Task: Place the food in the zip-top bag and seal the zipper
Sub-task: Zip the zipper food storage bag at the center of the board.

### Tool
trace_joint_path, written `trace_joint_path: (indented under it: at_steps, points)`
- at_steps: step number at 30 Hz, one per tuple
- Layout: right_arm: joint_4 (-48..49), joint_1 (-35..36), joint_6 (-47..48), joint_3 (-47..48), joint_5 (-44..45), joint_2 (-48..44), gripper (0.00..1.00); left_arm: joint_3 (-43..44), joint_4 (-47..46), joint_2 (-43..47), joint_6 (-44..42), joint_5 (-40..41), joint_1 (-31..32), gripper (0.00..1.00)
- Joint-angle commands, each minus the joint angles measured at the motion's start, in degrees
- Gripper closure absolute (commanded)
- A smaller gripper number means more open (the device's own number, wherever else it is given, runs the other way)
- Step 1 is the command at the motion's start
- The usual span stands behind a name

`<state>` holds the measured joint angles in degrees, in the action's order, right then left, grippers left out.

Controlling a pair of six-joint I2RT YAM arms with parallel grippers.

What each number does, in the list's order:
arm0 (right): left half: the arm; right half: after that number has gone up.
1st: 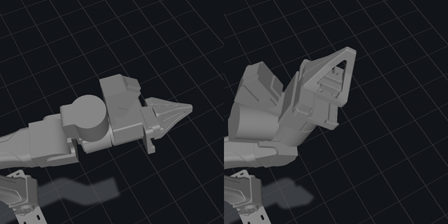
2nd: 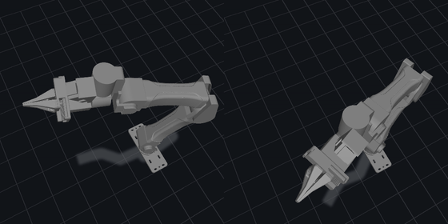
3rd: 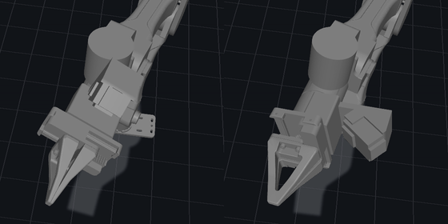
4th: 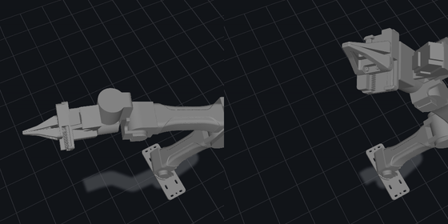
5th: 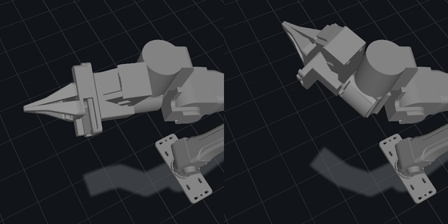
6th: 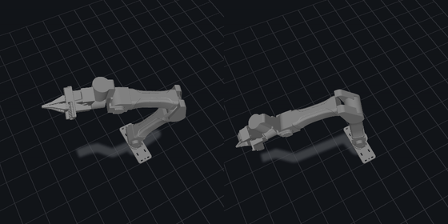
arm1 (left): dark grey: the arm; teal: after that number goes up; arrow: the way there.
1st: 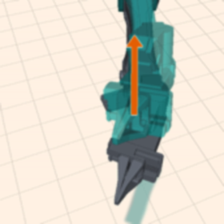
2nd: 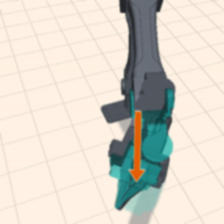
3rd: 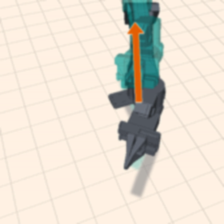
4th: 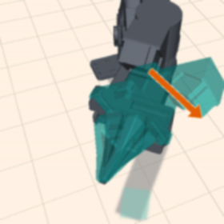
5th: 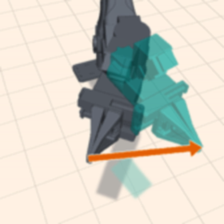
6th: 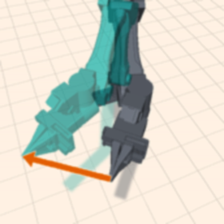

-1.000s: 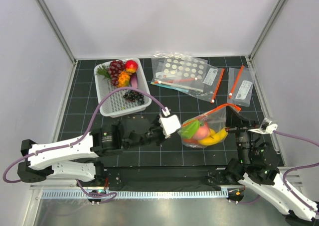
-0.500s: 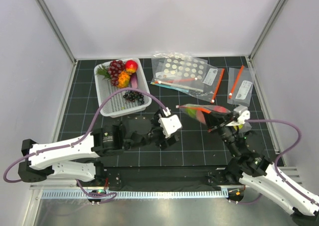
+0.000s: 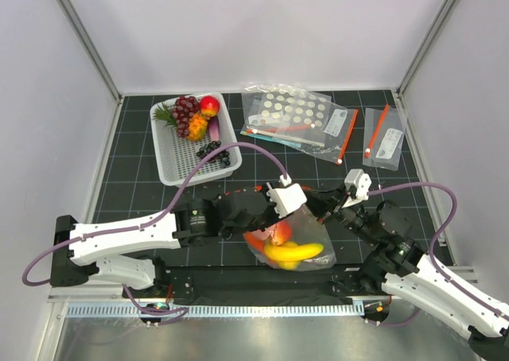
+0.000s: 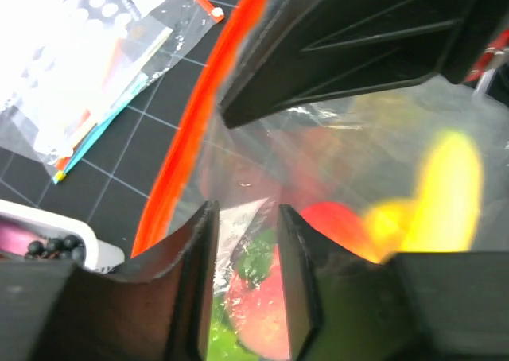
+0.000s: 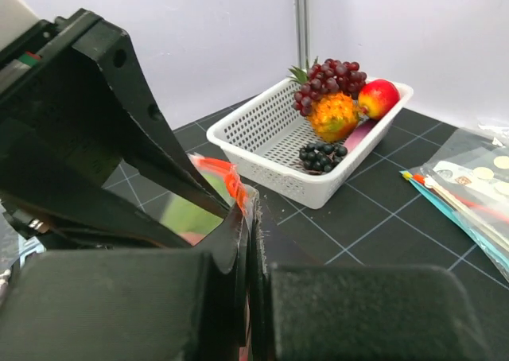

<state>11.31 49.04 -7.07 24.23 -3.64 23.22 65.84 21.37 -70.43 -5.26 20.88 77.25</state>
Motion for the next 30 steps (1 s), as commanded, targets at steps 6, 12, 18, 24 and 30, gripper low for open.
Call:
trace_joint_path:
  at_steps: [6, 12, 18, 24, 30]
  points:
    - [5.48, 0.01, -0.23, 1.88, -2.78, -1.60, 0.99, 2.36, -0.71, 1.08, 0.33, 1.09, -0.70, 0.42]
    - [5.21, 0.01, 0.48, 1.88, -3.92, -1.78, 0.99, -0.01, -2.11, 4.95, 0.07, 0.74, -0.96, 0.31]
    - [5.04, 0.01, 0.83, 1.44, -4.27, -3.27, 0.99, 0.07, -1.68, 4.96, 0.25, 2.14, -2.02, 0.30]
    - [4.95, 0.01, 0.92, 1.08, -4.71, -4.59, 0.99, 0.95, 0.07, 3.99, 1.21, -2.07, -3.86, 0.41]
    - [5.12, 0.01, 0.92, -0.32, 0.29, -8.01, 0.99, 3.94, 3.24, -0.40, 1.56, -3.83, -3.86, 1.00]
